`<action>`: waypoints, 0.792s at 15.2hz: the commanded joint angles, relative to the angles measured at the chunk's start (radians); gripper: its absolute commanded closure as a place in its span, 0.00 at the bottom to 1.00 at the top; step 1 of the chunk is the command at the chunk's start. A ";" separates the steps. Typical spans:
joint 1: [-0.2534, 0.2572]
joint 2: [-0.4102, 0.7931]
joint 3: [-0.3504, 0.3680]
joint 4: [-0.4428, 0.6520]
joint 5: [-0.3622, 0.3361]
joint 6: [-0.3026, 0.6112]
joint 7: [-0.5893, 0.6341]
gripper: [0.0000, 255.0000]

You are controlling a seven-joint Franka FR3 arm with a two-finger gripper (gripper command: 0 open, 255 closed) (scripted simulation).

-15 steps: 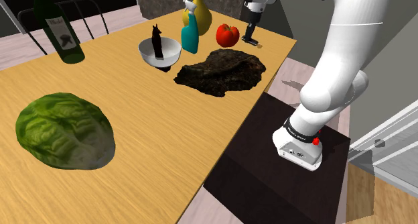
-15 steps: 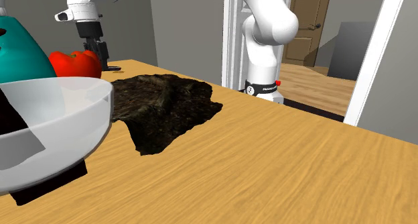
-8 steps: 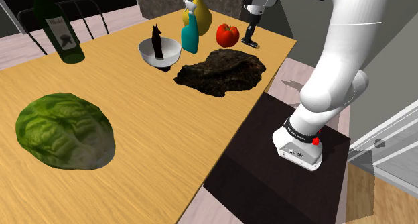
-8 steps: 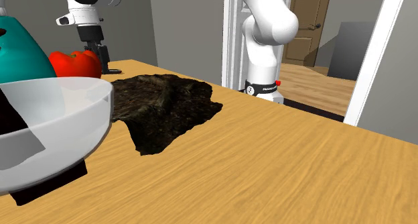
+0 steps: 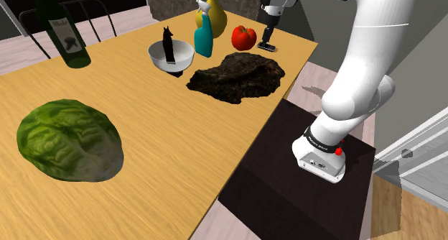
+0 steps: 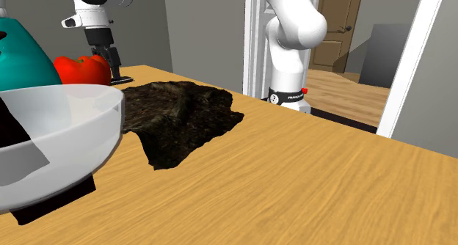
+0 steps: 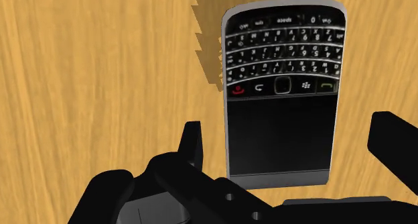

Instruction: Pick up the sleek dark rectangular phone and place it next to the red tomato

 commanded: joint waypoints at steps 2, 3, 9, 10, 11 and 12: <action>0.002 -0.025 -0.005 0.035 -0.011 -0.058 0.007 0.00; 0.002 -0.035 -0.007 0.054 -0.015 -0.088 0.010 0.00; 0.002 -0.043 -0.009 0.071 -0.019 -0.112 0.012 0.00; 0.002 -0.043 -0.009 0.071 -0.019 -0.112 0.012 0.00; 0.002 -0.043 -0.009 0.071 -0.019 -0.112 0.012 0.00; 0.002 -0.043 -0.009 0.071 -0.019 -0.111 0.012 0.00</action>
